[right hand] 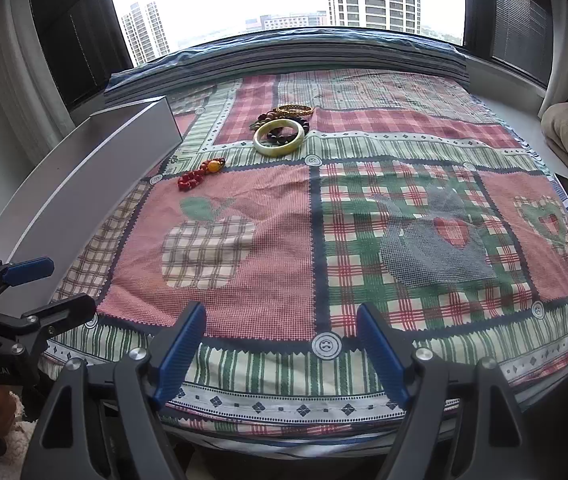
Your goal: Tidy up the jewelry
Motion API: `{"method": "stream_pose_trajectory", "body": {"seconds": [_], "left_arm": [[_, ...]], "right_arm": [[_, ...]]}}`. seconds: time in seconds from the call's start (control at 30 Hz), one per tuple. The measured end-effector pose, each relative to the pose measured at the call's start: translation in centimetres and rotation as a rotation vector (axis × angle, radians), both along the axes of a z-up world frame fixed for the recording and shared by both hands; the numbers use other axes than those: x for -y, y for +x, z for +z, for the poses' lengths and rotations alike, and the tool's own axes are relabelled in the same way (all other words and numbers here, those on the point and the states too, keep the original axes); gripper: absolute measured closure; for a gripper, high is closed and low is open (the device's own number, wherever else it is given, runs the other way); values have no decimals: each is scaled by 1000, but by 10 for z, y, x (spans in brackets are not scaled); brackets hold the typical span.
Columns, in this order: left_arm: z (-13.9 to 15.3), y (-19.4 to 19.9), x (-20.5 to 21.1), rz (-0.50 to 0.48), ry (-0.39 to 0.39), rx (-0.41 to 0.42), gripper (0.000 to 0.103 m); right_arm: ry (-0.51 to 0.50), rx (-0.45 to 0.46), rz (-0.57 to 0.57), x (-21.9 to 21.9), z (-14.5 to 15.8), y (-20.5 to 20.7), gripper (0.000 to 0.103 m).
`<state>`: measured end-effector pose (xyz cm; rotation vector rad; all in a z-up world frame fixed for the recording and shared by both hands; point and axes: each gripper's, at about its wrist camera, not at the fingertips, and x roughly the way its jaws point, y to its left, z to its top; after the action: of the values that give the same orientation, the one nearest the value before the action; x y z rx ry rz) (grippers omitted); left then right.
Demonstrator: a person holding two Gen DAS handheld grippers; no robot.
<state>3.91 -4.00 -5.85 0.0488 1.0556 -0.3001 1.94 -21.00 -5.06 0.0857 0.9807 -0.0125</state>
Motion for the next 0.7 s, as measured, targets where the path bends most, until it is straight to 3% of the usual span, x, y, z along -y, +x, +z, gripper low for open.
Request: {"method": "stream_pose_trajectory", "body": {"seconds": [0.5, 0.7], "left_arm": [[-6, 8, 3, 10, 0, -33, 1], [-9, 26, -2, 51, -51, -67, 1]], "right_arm": [[19, -6, -12, 7, -3, 0, 24], [35, 0, -39, 19, -6, -3, 24]]}}
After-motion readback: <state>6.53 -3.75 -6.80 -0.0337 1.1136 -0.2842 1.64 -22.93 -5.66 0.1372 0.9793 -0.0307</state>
